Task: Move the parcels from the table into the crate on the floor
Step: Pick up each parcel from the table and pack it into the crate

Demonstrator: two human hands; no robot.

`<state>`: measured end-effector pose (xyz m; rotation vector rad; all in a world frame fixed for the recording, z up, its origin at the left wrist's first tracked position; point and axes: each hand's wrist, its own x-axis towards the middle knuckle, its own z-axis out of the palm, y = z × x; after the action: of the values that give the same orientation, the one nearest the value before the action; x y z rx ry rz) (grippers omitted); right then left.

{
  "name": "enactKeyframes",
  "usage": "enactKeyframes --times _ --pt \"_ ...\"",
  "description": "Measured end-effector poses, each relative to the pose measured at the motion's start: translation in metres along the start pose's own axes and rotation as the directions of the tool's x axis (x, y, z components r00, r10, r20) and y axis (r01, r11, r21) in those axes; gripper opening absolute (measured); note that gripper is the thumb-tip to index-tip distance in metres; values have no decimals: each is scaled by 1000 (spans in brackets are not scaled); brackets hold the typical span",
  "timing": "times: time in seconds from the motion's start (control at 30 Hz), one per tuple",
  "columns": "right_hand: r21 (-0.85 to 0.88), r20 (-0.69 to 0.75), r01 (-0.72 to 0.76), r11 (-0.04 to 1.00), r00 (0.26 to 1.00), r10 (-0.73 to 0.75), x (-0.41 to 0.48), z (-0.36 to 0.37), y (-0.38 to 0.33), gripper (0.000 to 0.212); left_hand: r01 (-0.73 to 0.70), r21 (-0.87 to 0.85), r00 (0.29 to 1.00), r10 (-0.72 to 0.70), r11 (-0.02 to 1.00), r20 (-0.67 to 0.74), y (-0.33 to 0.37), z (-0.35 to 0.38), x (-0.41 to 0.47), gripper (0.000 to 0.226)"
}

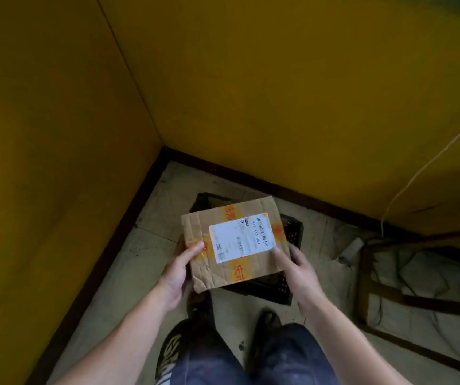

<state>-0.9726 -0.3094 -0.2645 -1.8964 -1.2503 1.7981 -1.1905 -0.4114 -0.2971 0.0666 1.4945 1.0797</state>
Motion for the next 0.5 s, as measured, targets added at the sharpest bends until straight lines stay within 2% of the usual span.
enactKeyframes --times 0.13,0.27,0.4,0.5 --pt "21 -64 -121 992 990 122 30 24 33 54 48 109 999 -49 993 3 -12 -10 56 52" --pt "27 -74 -156 987 985 158 81 50 78 22 56 266 998 -51 962 -27 -38 -18 121 37" --pt "35 -24 -206 978 978 207 144 80 131 32 107 367 992 -73 924 -106 -76 -26 194 35" --pt "9 -18 -257 966 966 258 194 101 176 24 131 457 986 -68 880 -151 -114 -44 247 38"
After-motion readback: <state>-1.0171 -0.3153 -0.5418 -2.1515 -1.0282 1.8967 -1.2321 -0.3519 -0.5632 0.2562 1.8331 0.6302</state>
